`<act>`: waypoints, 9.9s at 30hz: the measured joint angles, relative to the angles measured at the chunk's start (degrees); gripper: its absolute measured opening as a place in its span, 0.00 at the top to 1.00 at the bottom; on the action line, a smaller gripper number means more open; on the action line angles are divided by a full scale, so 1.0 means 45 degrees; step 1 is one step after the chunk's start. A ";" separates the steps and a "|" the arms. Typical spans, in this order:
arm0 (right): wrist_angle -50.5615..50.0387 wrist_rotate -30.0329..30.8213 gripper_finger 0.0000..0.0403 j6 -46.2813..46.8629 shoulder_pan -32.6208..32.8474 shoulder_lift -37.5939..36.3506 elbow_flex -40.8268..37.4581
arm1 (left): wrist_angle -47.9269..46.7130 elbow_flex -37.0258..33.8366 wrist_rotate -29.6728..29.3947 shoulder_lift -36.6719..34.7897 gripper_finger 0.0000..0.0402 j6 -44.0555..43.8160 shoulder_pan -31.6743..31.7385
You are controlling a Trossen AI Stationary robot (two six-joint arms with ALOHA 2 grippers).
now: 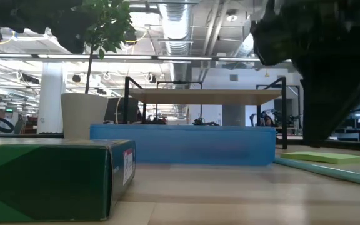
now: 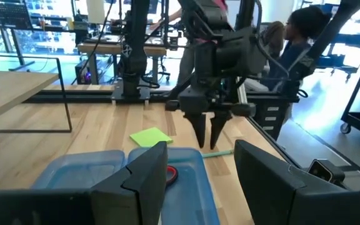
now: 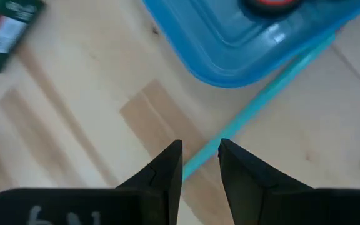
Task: Pack school essentials
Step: Put the blue pencil into the blue supply box, then put the green sticky notes into the blue supply box
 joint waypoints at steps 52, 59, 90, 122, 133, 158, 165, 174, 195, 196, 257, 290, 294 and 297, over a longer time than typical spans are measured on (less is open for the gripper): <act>-0.4380 0.0638 0.95 0.2151 -0.0167 -0.1312 -0.0018 | 0.0080 0.0000 0.0005 0.0000 0.57 -0.0215 0.0000; -0.2168 0.2074 0.97 -0.1571 -0.0986 -0.2593 0.0003 | 0.0096 0.0000 -0.0044 0.0002 0.57 -0.0155 0.0002; -0.4381 0.0656 0.95 -1.2775 -0.4898 0.4264 0.8019 | -0.0040 0.0000 -0.0024 0.0005 0.57 0.0037 0.0000; -0.7241 0.0949 0.61 -1.1792 -0.4548 0.3727 0.8965 | -0.0122 0.0000 0.0015 0.0000 0.57 0.0027 0.0005; -0.9883 0.3110 0.63 -0.9660 -0.2303 0.2076 0.8970 | -0.0173 0.0000 0.0078 0.0000 0.57 -0.0103 0.0000; -0.4243 0.1498 0.38 -0.3204 -0.2191 -0.4631 -0.2513 | -0.0152 0.0000 0.0057 0.0000 0.57 -0.0225 0.0000; -0.4180 0.1043 0.08 -0.2025 -0.2489 -0.3405 -0.2687 | -0.0030 0.0000 0.0063 0.0005 0.57 -0.0210 0.0000; -0.2975 -0.0038 0.05 -0.2463 -0.2994 -0.2134 -0.2668 | -0.0117 0.0000 0.0092 0.0005 0.57 -0.0234 0.0000; -0.0943 -0.0754 0.03 -0.1948 -0.3146 -0.2338 -0.4298 | -0.0106 0.0000 0.0397 0.0000 0.57 -0.0292 0.0000; -0.0956 -0.0713 0.03 -0.1939 -0.3149 -0.2338 -0.4299 | -0.0100 0.0000 0.0398 0.0002 0.57 -0.0293 0.0000; -0.4142 0.1880 0.37 -1.2955 -0.0465 0.0123 -0.1701 | 0.0008 0.0000 0.0291 0.0010 0.57 -0.0303 0.0000; -0.4726 0.2608 0.99 -1.2926 -0.0871 0.0411 -0.0630 | -0.0016 0.0000 0.0165 0.0010 0.57 -0.0303 0.0000; -0.5194 0.3054 1.00 -1.2704 -0.0873 0.0397 0.0000 | -0.0018 0.0000 0.0159 0.0010 0.57 -0.0303 0.0000; -0.5462 0.3305 1.00 -1.2663 -0.0871 0.0397 0.0387 | -0.0011 0.0005 0.0160 0.0010 0.57 -0.0303 0.0000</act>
